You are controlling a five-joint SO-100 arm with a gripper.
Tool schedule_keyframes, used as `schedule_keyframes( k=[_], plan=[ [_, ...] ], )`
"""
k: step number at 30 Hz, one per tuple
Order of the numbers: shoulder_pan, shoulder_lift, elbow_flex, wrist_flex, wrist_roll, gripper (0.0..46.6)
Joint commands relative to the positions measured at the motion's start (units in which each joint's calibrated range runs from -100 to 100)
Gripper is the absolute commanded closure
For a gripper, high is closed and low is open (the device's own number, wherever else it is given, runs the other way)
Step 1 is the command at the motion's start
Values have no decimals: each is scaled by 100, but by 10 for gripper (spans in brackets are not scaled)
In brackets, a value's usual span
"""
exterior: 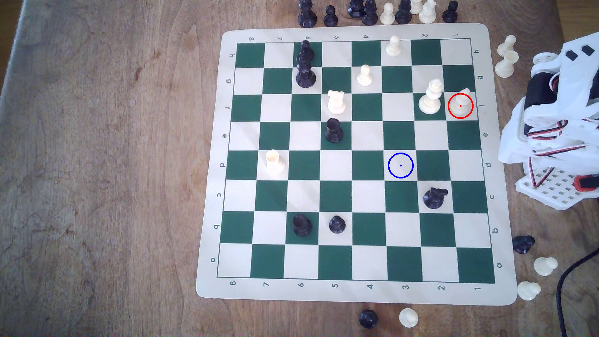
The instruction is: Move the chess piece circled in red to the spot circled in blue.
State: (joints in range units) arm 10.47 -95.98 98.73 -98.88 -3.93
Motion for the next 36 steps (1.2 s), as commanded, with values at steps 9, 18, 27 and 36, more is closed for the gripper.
schedule_keyframes(
  k=[9, 18, 27, 36],
  plan=[
    [99, 22, -127, 1510, -29, 462],
    [1100, 22, -1505, 5687, -49, 462],
    [1843, 5, -2485, 8627, -54, 464],
    [2985, -351, -3527, 12943, -132, 464]
  ],
)
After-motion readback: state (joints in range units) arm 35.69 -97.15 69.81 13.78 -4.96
